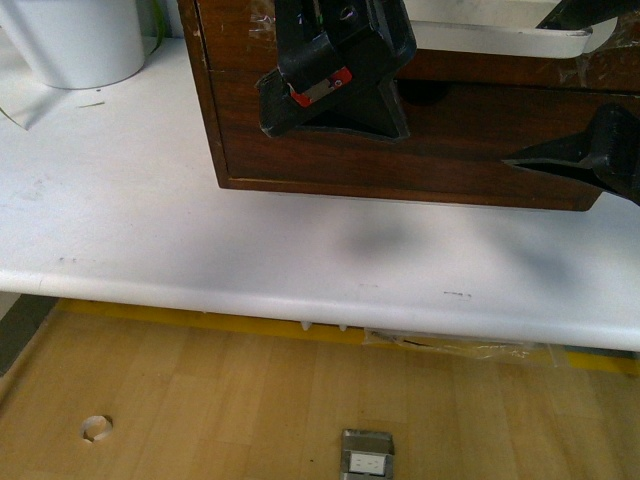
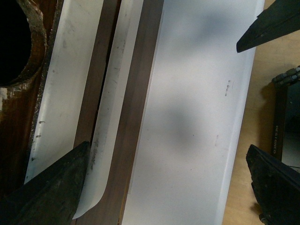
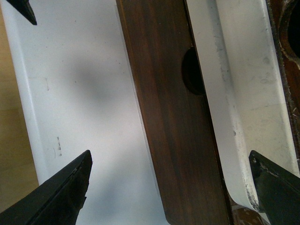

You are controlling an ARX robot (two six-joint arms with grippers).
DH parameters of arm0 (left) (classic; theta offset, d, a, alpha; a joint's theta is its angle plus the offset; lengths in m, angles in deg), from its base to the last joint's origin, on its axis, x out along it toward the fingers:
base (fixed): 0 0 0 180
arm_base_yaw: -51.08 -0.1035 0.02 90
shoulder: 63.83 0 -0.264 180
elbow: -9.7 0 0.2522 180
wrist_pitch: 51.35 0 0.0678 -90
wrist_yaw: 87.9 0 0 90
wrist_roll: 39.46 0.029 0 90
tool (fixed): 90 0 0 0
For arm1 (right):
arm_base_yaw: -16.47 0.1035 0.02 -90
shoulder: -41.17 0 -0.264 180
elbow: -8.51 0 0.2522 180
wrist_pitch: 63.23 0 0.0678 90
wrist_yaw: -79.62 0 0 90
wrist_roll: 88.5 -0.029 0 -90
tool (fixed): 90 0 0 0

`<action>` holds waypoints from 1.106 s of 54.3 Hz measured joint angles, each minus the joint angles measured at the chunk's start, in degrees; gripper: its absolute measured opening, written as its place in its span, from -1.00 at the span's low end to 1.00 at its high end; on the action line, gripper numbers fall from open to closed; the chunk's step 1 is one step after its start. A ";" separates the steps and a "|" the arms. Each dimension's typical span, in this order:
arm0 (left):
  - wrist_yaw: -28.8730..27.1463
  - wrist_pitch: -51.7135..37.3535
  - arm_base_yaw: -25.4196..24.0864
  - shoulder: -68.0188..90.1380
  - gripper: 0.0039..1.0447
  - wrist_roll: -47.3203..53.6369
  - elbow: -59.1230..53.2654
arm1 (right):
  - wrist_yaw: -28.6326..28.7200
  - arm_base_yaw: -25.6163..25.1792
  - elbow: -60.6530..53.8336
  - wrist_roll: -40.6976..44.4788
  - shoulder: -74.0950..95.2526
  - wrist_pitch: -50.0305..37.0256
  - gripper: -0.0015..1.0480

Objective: Open drawer

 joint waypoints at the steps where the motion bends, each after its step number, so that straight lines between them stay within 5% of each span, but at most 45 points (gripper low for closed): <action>1: 0.11 0.46 0.00 -0.07 0.89 0.26 0.02 | 0.17 0.00 0.09 0.33 -0.02 0.37 0.83; 60: 0.37 3.48 1.79 -14.03 0.89 7.34 -14.93 | 6.99 1.42 -9.27 6.54 -13.70 9.42 0.83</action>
